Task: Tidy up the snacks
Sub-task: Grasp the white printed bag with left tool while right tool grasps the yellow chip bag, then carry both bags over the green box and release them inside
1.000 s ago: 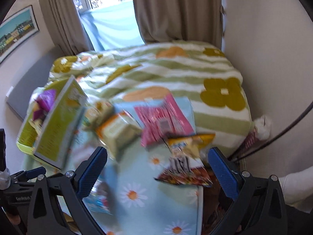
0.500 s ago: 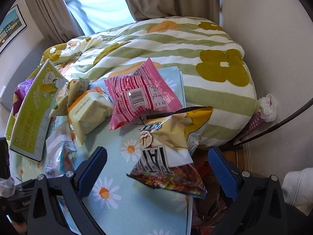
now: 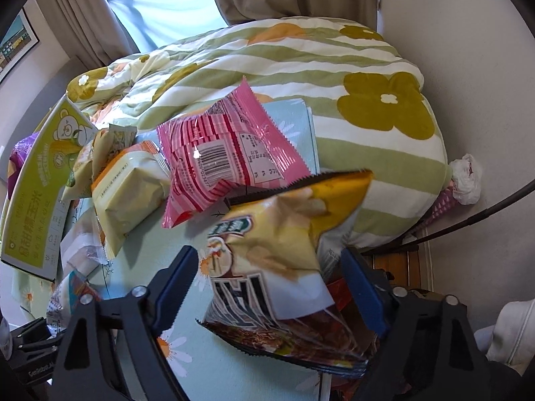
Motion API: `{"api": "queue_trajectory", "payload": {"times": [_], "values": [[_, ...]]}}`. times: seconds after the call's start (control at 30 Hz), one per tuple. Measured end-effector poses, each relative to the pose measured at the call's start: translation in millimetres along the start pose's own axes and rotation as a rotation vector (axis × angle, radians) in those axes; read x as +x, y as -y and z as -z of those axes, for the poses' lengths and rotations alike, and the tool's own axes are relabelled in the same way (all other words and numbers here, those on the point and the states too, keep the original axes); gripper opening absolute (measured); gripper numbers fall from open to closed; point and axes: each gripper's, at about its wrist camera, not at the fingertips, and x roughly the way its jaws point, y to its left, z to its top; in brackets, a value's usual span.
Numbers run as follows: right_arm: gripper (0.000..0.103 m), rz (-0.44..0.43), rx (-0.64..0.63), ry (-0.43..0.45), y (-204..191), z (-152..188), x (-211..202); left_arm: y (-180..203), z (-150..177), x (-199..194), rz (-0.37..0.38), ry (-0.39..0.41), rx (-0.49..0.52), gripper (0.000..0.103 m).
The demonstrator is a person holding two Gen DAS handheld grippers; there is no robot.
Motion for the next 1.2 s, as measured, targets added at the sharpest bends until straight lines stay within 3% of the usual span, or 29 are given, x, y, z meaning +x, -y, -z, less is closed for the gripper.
{"api": "queue_trajectory", "payload": {"times": [0.07,0.33,0.6,0.87,1.03,1.2], "values": [[0.068,0.002,-0.011,-0.008,0.1,1.3,3.3,2.2,0.9,0.2,-0.003,-0.001,0.005,0.051],[0.055,0.021,-0.057,-0.003,-6.5,9.0,-2.8,0.4,5.2,-9.9,0.01,0.014,0.012,0.051],[0.053,-0.006,-0.042,0.032,-16.3,17.1,-33.3,-1.7,8.3,-39.5,0.033,0.061,0.034,0.051],[0.053,-0.072,-0.079,0.117,-59.2,8.7,-91.6,-7.3,-5.4,-107.3,0.063,0.187,0.056,0.051],[0.053,-0.14,-0.095,0.176,-102.4,-3.4,-123.1,-40.1,-22.4,-161.1,0.063,0.288,0.036,0.051],[0.053,-0.219,-0.131,0.215,-157.6,-18.4,-142.1,-86.4,-49.4,-203.9,0.017,0.375,0.014,0.051]]}}
